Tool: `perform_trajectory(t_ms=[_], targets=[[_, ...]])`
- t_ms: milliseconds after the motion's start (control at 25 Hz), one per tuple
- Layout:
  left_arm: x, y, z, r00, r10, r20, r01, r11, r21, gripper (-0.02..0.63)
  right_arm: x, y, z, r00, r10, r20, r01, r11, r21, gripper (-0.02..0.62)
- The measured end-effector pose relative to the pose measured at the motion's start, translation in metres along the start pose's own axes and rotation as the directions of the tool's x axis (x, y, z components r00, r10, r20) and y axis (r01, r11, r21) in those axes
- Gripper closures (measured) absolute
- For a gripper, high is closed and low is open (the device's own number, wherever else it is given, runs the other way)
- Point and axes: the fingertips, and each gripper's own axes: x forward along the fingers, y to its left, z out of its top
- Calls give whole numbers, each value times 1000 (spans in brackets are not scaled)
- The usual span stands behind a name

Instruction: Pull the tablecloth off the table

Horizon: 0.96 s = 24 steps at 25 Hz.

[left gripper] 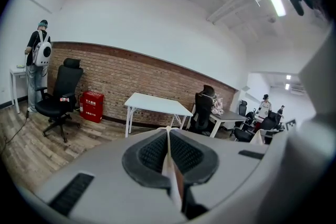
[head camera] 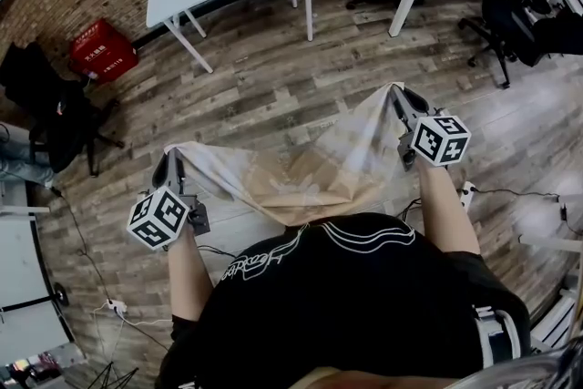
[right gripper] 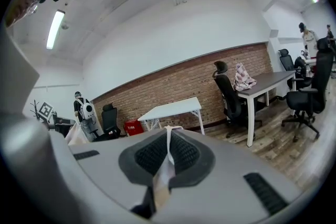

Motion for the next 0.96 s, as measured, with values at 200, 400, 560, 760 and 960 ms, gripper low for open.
perform_trajectory(t_ms=[200, 400, 560, 760, 960], targets=[[-6, -20, 0, 1000, -23, 8, 23, 1000, 13, 600, -20, -6, 3, 1000, -5, 20, 5, 1000, 6, 598], [-12, -36, -5, 999, -41, 11, 41, 999, 20, 600, -40, -13, 4, 999, -16, 39, 15, 1000, 5, 598], [-19, -46, -10, 999, -50, 13, 50, 999, 23, 600, -54, -18, 2, 999, -25, 44, 25, 1000, 5, 598], [-23, -51, -17, 998, -57, 9, 57, 998, 19, 600, -63, -23, -3, 998, -41, 39, 41, 999, 8, 598], [-30, -56, -23, 998, -65, 6, 65, 998, 26, 600, -70, -16, -13, 999, -35, 22, 35, 999, -1, 598]])
